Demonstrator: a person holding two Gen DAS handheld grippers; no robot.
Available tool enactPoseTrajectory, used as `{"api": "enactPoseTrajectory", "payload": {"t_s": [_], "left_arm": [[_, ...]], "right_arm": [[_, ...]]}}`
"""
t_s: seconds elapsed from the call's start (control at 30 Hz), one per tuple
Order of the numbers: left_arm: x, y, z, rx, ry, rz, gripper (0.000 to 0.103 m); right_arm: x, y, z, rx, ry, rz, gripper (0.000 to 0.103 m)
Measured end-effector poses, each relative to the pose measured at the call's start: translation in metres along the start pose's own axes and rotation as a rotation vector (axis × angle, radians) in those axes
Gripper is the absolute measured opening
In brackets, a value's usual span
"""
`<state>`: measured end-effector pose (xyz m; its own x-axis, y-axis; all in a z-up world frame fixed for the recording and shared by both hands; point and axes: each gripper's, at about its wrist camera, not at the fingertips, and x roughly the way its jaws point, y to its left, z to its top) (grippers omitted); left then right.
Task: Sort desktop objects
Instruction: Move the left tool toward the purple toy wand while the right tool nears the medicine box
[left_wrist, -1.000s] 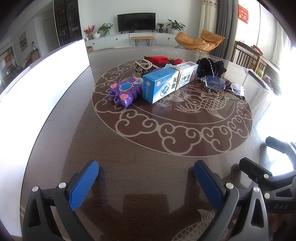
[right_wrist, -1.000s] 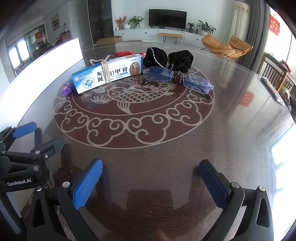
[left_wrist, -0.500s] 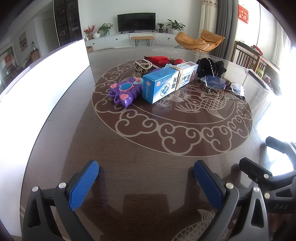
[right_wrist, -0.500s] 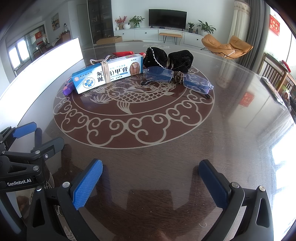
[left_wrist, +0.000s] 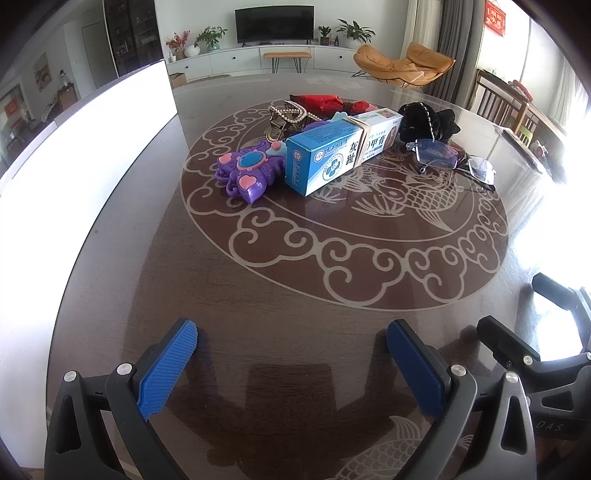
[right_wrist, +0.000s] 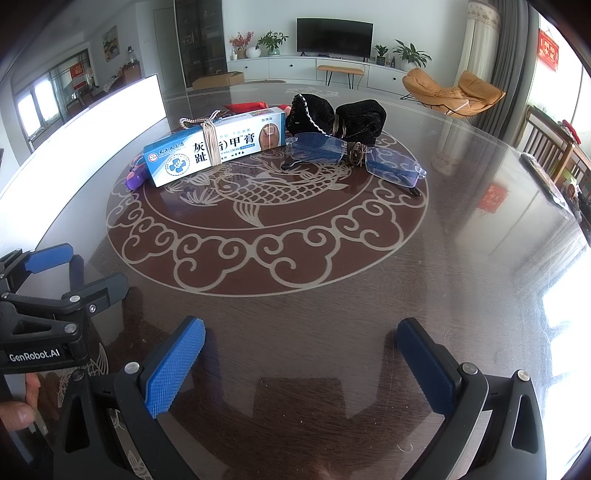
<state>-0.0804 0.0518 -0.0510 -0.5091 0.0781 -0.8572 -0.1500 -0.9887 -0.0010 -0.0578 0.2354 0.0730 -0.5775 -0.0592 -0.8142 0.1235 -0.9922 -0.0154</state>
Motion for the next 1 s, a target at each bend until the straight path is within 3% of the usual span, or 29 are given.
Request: {"api": "enactPoseTrajectory", "payload": {"t_s": [0.23, 0.37, 0.53, 0.67, 0.73, 0.77, 0.8, 0.9, 1.0], "left_arm": [[0.001, 0.002, 0.007, 0.031, 0.052, -0.016, 0.103], [-0.018, 0.037, 0.023, -0.057, -0.081, -0.035, 0.103], [-0.021, 0.066, 0.083, -0.113, -0.151, 0.002, 0.103], [-0.003, 0.05, 0.114, -0.028, -0.18, 0.074, 0.103], [0.012, 0.032, 0.118, 0.045, -0.152, 0.083, 0.103], [0.018, 0.021, 0.115, 0.086, -0.14, 0.081, 0.103], [0.012, 0.013, 0.111, 0.105, -0.177, 0.045, 0.103], [0.007, -0.017, 0.101, 0.248, -0.124, -0.047, 0.103], [-0.012, -0.022, 0.098, 0.317, -0.204, 0.014, 0.103]], "right_arm": [[0.0, 0.0, 0.0, 0.0, 0.0, 0.0, 0.103], [0.0, 0.0, 0.0, 0.0, 0.0, 0.0, 0.103], [0.0, 0.0, 0.0, 0.0, 0.0, 0.0, 0.103], [0.0, 0.0, 0.0, 0.0, 0.0, 0.0, 0.103], [0.0, 0.0, 0.0, 0.0, 0.0, 0.0, 0.103], [0.0, 0.0, 0.0, 0.0, 0.0, 0.0, 0.103], [0.0, 0.0, 0.0, 0.0, 0.0, 0.0, 0.103], [0.0, 0.0, 0.0, 0.0, 0.0, 0.0, 0.103], [0.0, 0.0, 0.0, 0.0, 0.0, 0.0, 0.103]]}}
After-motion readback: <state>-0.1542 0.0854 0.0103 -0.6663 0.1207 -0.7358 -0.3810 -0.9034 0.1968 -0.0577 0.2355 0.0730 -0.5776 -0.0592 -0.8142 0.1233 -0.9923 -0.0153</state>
